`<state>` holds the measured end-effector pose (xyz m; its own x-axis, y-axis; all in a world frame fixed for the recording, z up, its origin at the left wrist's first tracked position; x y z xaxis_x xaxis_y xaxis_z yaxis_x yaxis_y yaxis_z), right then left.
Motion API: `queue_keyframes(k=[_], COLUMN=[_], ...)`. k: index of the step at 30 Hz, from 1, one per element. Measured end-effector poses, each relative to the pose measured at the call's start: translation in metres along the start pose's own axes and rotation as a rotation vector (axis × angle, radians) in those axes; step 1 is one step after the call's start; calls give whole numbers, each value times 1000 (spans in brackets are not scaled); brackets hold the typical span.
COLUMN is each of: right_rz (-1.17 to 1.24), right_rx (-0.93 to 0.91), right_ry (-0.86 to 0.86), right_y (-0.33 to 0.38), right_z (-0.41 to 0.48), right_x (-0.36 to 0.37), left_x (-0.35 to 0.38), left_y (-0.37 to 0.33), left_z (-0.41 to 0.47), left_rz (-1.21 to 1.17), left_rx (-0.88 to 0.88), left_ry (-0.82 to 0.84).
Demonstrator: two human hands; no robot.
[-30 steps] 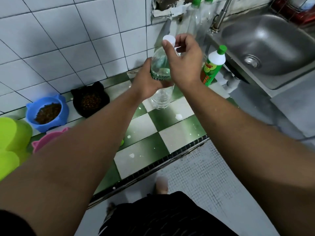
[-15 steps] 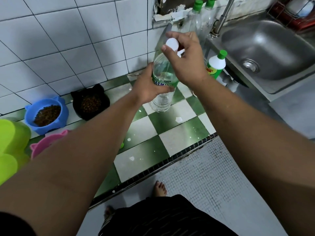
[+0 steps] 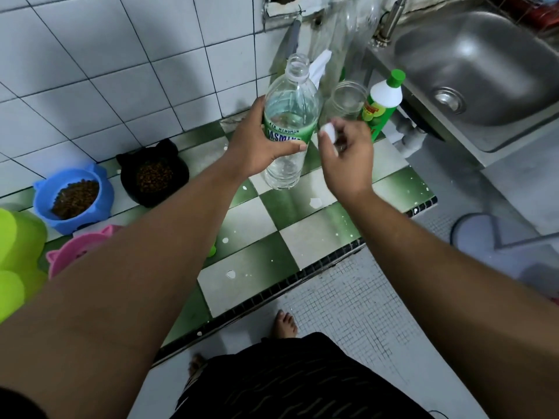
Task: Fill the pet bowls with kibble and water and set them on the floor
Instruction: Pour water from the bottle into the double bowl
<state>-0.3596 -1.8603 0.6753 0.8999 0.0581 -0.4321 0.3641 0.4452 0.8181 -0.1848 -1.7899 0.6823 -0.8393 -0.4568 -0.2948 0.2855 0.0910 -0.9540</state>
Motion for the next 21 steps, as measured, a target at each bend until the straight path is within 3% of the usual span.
queue_keyframes(k=[4,7,15,21], right_rz=[-282,-381,-465,-508], right_rx=[118,193,216,148], right_ry=[363,493,538,424], right_y=[-55,-79,-97,-84], right_z=[-51,-71,-73,-67], right_x=[17,22,32,29], left_x=[1,1,1,8], left_y=[3,3,3,-1], left_z=[-2,-3,-3,-6], left_rz=[-8,10,61,62], left_rx=[-9,-24,-9,-12], left_ry=[-10,-16,-11,-68])
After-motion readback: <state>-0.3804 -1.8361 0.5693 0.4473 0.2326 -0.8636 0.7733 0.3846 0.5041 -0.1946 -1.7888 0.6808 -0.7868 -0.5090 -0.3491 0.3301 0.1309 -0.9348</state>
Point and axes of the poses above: each hand's wrist, its own z-axis towards the middle knuckle, its own x-axis out of the palm, y = z × x, the point moved 2 cm from there along z, towards the middle knuckle, and after that the axes turned 2 degrees about -y, right-handed, at the moved point
